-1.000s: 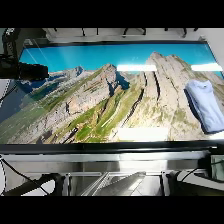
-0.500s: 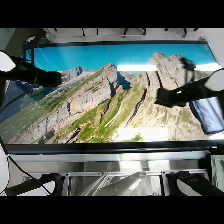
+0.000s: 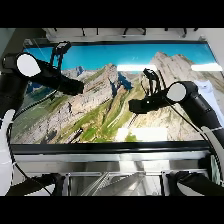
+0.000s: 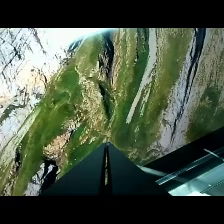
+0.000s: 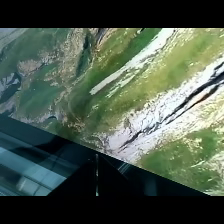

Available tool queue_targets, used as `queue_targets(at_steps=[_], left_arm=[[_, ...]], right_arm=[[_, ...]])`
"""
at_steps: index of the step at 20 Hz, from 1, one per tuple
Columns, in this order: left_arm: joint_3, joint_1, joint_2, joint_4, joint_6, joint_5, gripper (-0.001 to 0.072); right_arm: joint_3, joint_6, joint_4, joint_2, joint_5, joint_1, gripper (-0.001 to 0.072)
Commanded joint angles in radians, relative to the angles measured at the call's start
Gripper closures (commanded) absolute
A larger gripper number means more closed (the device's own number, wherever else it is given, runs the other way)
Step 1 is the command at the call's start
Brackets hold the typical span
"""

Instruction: Fold the shirts.

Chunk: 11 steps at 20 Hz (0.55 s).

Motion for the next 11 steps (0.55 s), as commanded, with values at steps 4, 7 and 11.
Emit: queue_targets(at_steps=[4, 7, 11], left_arm=[[0.001, -0.018, 0.022, 0.000, -0.005, -0.015, 0.0691], [0.001, -0.018, 0.021, 0.000, -0.004, -0.017, 0.0691], [0.001, -0.018, 0.021, 0.001, 0.003, -0.033, 0.0691]], right_arm=[[-0.002, 0.000, 0.002, -0.005, -0.010, 0.009, 0.0691], [-0.002, 0.000, 0.002, -0.005, -0.010, 0.009, 0.0691], [-0.002, 0.000, 0.002, -0.005, -0.010, 0.009, 0.0691]])
